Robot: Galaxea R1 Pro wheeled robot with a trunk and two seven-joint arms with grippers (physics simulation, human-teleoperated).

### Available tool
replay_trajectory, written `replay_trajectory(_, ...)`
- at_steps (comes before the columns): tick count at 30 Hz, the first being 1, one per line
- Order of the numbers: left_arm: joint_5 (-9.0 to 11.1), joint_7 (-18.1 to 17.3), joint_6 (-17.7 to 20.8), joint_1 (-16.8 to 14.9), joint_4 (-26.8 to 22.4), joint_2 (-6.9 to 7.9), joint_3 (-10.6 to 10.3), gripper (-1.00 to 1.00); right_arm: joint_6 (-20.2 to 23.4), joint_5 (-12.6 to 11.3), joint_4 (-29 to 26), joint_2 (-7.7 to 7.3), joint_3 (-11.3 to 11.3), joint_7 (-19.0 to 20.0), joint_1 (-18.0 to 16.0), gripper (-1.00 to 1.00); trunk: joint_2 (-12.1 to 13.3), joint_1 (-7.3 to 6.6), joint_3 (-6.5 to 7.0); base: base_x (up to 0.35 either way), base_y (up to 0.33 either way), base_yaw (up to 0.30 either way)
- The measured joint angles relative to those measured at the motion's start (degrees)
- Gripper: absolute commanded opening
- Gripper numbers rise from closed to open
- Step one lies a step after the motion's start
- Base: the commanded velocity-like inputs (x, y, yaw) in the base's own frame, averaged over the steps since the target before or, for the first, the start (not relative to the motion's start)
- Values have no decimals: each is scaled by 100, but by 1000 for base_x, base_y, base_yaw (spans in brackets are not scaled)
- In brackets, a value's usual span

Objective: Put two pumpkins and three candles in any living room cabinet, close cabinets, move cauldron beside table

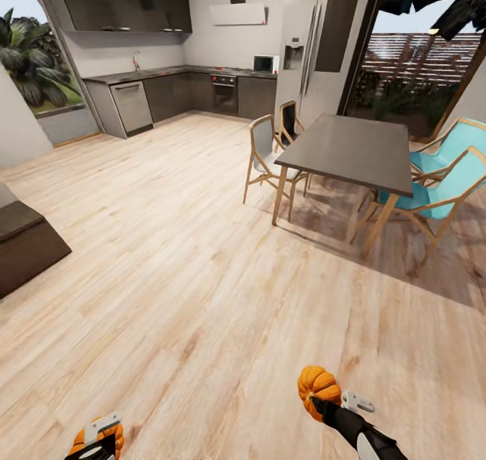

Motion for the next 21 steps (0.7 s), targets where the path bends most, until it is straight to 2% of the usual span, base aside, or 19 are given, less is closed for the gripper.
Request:
replay_trajectory(3,10,1,-1,3,0,-7,-3,-100,0,201,1,16,5,-12,0,-100,0,0,0,0,264,281)
replay_trajectory(5,12,1,-1,12,1,-6,0,-100,-1,246,1,24,3,-14,0,-100,0,0,0,0,286,282)
replay_trajectory(9,1,1,-66,19,2,-7,-5,-100,-1,273,1,28,3,-14,0,-100,0,-1,0,83,286,282)
replay_trajectory(15,-9,2,-197,20,108,-7,-1,-100,0,277,2,29,10,-9,0,-100,0,-2,0,207,237,283)
replay_trajectory(21,-12,-1,-208,20,114,-8,-3,-100,-1,274,1,30,134,-39,1,-100,0,0,0,42,39,284)
